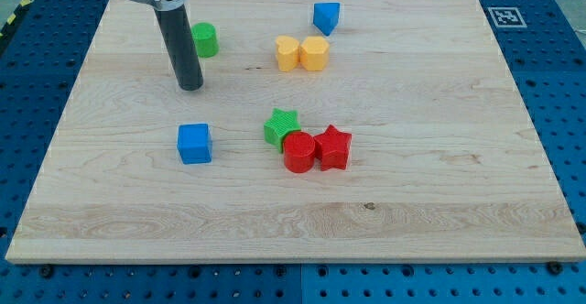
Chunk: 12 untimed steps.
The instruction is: Move green circle closer to the red star
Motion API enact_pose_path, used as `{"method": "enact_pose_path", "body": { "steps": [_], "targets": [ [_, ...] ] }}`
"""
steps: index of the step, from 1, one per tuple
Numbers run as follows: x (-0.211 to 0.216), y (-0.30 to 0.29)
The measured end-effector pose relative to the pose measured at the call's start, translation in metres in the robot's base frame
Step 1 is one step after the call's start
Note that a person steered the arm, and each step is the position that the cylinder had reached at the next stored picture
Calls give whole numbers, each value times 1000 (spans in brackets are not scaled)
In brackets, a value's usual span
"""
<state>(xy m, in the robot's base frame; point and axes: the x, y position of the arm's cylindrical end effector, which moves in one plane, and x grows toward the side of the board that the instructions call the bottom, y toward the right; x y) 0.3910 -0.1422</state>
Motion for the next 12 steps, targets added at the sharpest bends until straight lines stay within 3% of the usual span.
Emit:
{"method": "enact_pose_path", "body": {
  "steps": [1, 2, 3, 6, 12],
  "targets": [
    [-17, -20],
    [-79, -56],
    [-95, -63],
    [-94, 9],
    [-88, 19]
  ]
}}
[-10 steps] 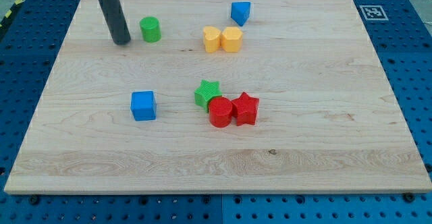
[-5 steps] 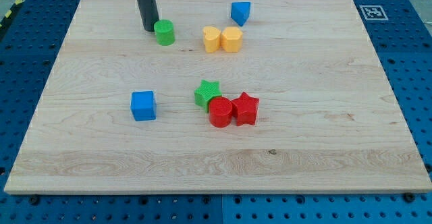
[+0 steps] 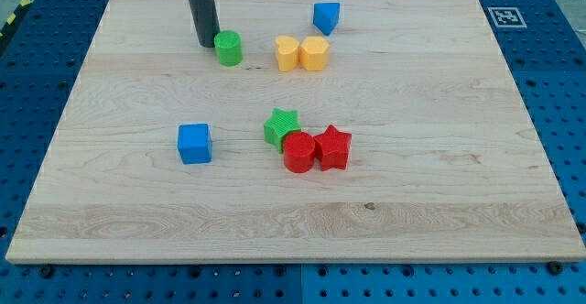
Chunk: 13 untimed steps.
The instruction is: Move green circle closer to the red star
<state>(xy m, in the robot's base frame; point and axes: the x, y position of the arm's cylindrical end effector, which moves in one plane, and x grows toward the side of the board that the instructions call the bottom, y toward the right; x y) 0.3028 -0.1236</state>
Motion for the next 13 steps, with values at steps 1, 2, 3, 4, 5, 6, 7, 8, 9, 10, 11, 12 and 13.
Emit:
{"method": "enact_pose_path", "body": {
  "steps": [1, 2, 3, 4, 5, 6, 7, 8, 9, 10, 11, 12, 13],
  "targets": [
    [10, 19],
    [27, 39],
    [49, 54],
    [81, 66],
    [91, 60],
    [91, 42],
    [111, 72],
    [111, 80],
    [112, 112],
    [105, 122],
    [113, 134],
    [111, 146],
    [104, 153]
  ]
}}
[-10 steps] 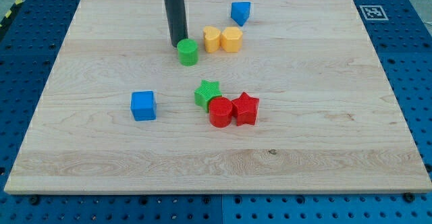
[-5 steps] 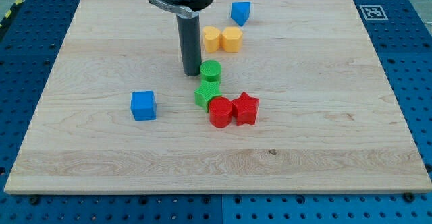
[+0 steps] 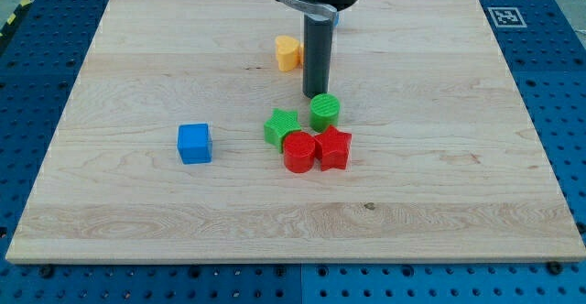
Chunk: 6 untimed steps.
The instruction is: Move green circle closer to the red star
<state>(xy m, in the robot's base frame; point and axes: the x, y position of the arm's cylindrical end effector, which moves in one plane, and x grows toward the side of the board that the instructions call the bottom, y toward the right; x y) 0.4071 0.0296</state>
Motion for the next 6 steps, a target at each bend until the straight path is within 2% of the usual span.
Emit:
{"method": "enact_pose_path", "body": {
  "steps": [4, 5, 6],
  "targets": [
    [26, 10],
    [25, 10],
    [-3, -20]
  ]
}}
